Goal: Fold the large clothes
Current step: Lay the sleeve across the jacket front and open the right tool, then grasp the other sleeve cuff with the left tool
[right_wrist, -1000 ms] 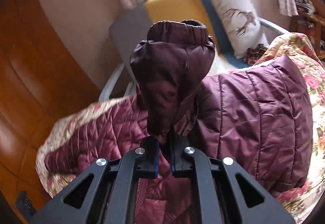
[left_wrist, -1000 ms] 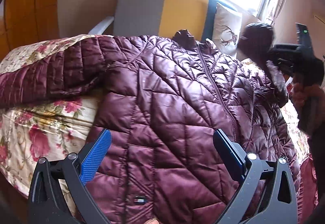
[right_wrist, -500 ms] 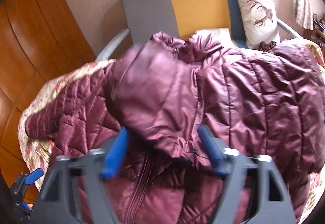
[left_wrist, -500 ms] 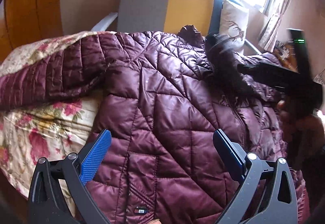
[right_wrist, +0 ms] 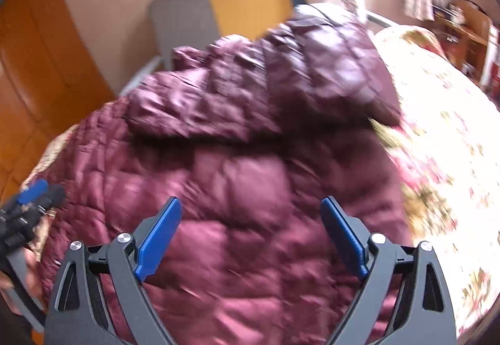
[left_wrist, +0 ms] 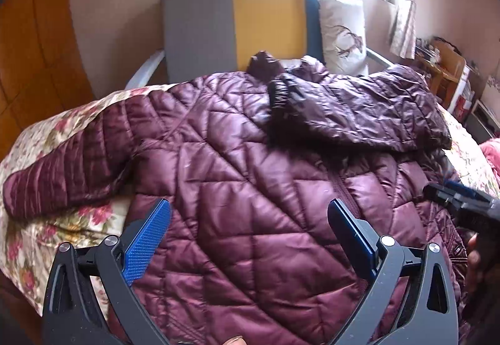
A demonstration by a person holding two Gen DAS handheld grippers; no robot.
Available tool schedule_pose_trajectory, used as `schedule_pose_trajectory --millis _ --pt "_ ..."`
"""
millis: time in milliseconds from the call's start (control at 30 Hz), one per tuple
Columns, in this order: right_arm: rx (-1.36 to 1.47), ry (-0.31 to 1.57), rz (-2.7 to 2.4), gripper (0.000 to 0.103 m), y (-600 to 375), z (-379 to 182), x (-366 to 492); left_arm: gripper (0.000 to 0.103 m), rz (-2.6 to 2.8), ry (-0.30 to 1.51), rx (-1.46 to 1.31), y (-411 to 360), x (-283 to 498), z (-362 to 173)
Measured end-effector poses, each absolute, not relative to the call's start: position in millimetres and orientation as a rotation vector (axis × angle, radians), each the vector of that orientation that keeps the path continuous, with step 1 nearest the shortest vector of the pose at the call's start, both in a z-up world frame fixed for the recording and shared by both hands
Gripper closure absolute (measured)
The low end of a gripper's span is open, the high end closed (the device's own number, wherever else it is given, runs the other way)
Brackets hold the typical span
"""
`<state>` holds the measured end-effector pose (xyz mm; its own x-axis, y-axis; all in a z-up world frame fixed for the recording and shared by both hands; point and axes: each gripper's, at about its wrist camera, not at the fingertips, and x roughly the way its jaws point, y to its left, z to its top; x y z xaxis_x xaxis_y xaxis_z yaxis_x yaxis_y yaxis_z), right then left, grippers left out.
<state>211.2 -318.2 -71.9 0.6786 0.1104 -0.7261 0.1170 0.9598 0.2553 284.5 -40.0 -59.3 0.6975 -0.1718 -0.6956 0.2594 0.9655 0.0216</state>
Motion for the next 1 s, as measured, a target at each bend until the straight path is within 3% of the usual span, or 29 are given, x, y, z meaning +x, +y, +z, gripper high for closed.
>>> schedule_pose_trajectory --millis 567,833,900,1000 --pt "0.306 0.829 0.011 0.003 -324 -101 204 0.004 -0.428 0.818 0.106 -95 336 -56" --pt "0.313 0.820 0.025 0.002 -324 -105 203 0.005 -0.510 0.914 -0.135 -99 401 -66" --pt "0.314 0.819 0.028 0.002 -325 -105 203 0.012 -0.485 0.956 -0.180 -99 418 -75" --pt "0.321 0.816 0.034 0.002 -326 -106 203 0.030 -0.458 1.003 -0.249 -98 439 -89"
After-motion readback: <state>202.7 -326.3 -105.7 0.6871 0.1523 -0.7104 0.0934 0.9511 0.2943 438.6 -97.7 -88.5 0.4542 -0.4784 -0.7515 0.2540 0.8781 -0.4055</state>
